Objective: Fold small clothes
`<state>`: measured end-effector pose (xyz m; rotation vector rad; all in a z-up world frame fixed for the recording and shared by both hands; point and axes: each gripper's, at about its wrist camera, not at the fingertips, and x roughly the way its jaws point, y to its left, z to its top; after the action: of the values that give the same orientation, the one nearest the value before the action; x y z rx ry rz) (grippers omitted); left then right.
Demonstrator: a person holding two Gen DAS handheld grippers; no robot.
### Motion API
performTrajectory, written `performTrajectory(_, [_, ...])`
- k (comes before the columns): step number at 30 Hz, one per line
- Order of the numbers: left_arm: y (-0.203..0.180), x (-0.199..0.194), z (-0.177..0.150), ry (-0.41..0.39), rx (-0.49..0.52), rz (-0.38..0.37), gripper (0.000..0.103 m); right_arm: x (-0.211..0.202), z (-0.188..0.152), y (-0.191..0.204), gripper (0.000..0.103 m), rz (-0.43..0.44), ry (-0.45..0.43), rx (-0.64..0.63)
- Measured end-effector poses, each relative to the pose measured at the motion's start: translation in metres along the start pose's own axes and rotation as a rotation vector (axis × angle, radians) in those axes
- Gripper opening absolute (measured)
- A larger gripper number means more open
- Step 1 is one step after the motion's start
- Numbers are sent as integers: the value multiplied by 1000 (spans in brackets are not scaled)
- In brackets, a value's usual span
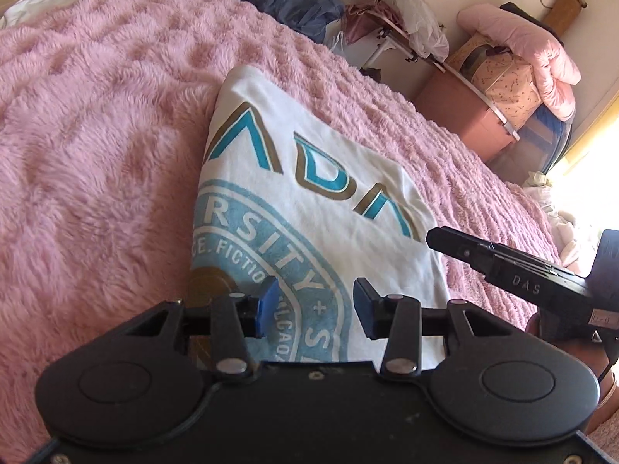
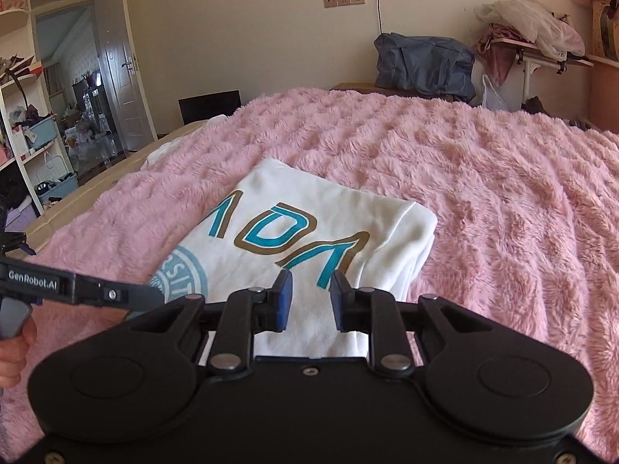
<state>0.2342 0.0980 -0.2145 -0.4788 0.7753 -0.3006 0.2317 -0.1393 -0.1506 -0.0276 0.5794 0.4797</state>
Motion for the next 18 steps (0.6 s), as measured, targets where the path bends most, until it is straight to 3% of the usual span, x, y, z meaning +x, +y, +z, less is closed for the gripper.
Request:
performTrajectory(7, [13,8,-1,12,-52,-34,46,33,-14,-17,20,-51,100,11])
performTrajectory(14, [-3,2,7,26,-24,28,46,25,-18,-25,20,-48,92,88])
performTrajectory(17, [-16,-7,14,33,-21,55,47,6,-12,-16,33,-66,50,86])
performTrajectory(18, [-22,-12,16,24,-10,65,47,-3,-10,-12,46,-79,36,85])
